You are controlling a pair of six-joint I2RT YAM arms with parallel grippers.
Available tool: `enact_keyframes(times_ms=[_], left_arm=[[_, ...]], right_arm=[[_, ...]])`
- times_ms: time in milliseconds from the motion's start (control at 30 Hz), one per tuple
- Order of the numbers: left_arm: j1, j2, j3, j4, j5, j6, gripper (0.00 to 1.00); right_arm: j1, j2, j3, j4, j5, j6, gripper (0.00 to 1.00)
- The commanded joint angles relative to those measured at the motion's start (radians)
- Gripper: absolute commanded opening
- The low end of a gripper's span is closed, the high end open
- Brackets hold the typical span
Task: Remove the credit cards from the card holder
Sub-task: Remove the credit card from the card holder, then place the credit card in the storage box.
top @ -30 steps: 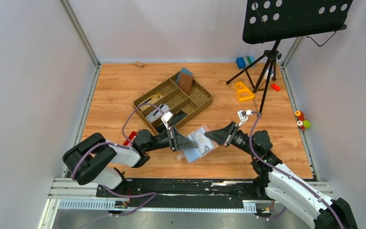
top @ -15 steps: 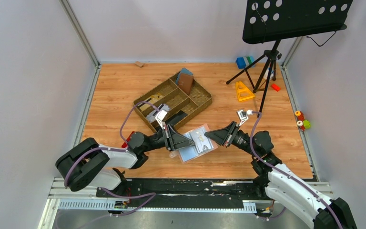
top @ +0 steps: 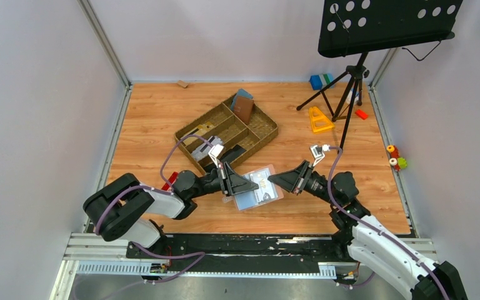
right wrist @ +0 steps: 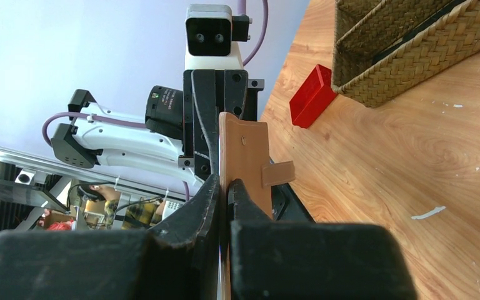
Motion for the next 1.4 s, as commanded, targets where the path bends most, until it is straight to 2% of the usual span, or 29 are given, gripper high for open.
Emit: enact_keyframes(times_ms=[0,200,500,567,600,700,767,967,1067,1167,1367], left_arm=[[0.007,-0.011,0.011,0.064,-0.035,0.018,0.04],[0.029,-0.084,-0.04,-0.029,-0.031,0.059,0.03],[0.053,-0.266,-0.037,-0.385,-0.024,0.2,0.0],[0.084,-0.348,-0.014,-0.583,-0.024,0.28,0.0],[0.098,-0.396,0.009,-0.742,-0.043,0.35,0.0],[0.104,-0.543,0.194,-1.319,-0.227,0.639,0.0],[0.103,-0.574,0.307,-1.613,-0.349,0.775,0.0],[0.102,-0.434,0.62,-1.976,-0.602,1.06,0.0],[0.097,-0.332,0.756,-2.104,-0.832,1.163,0.0],[0.07,-0.232,0.846,-2.124,-1.044,1.275,0.03],[0.049,-0.085,0.902,-2.003,-1.172,1.509,0.0]], right_arm=[[-0.005,-0.065,-0.015,-0.058,0.014,0.007,0.0],[-0.048,-0.17,-0.043,-0.141,0.055,0.017,0.0],[-0.079,-0.197,-0.022,-0.224,0.065,-0.021,0.0],[-0.086,-0.225,0.009,-0.32,0.108,-0.073,0.0],[-0.087,-0.242,0.026,-0.38,0.137,-0.109,0.0],[-0.09,-0.279,0.09,-0.557,0.218,-0.223,0.0],[-0.089,-0.287,0.126,-0.637,0.254,-0.284,0.0],[-0.09,-0.291,0.184,-0.728,0.284,-0.366,0.0],[-0.089,-0.299,0.21,-0.742,0.278,-0.384,0.0],[-0.089,-0.299,0.232,-0.75,0.265,-0.416,0.0],[-0.089,-0.266,0.282,-0.767,0.255,-0.468,0.0]])
